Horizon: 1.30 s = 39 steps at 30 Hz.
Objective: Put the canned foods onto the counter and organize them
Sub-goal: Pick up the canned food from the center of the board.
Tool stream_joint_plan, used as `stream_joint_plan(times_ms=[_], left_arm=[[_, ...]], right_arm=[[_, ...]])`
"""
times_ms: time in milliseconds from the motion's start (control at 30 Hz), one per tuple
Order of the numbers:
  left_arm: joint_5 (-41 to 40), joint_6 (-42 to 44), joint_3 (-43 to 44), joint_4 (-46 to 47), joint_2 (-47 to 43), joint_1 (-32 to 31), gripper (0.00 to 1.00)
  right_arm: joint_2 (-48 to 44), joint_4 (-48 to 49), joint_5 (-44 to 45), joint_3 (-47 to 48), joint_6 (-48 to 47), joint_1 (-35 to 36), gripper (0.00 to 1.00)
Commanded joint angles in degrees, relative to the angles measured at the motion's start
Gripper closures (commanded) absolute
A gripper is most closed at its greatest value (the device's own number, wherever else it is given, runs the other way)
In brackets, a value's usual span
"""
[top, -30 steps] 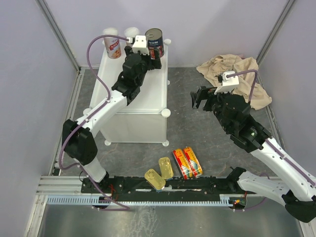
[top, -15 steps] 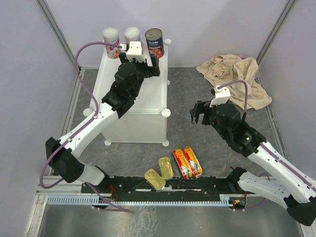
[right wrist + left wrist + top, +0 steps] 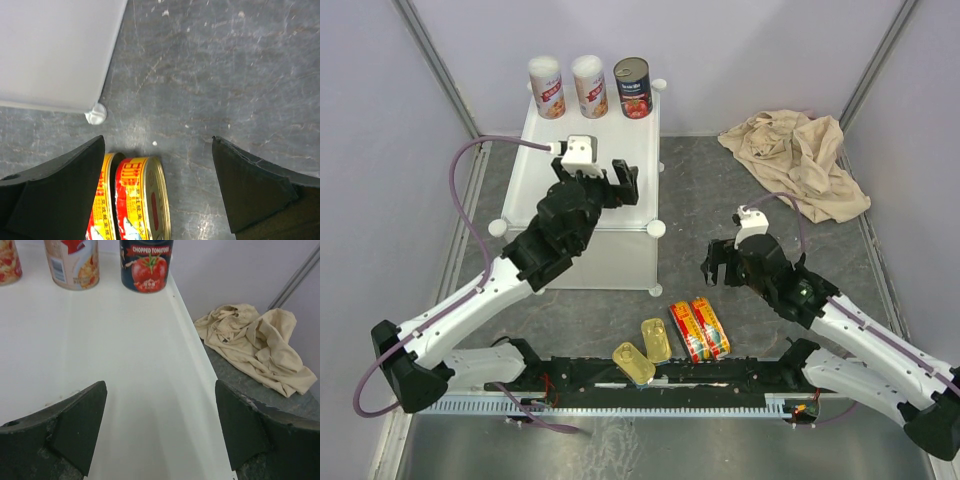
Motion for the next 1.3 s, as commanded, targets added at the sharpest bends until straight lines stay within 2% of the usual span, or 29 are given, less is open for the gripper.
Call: stream_joint_plan(times_ms=[0, 533, 767, 1267], left_arm=[[-3.0, -3.9, -2.5, -0.3, -2.3, -2.5, 0.06], [-7.5, -3.0, -5.0, -0.2, -6.0, -11.1, 0.08], [-7.6, -2.7, -5.4, 0.7, -5.6, -12.2, 0.09], [-8.1, -1.9, -5.9, 1.8, -4.8, -12.7, 0.09]], right_arm=[[-1.2, 0.0, -1.5, -3.2, 3.0, 1.4, 0.05], [-1.7, 1.2, -4.7, -11.2, 7.8, 5.0, 0.06], [-3.6, 1.1, -4.9, -13.0, 9.4, 6.7, 0.07], [1.9, 5.1, -2.2, -13.5, 11.2, 12.1, 0.08]])
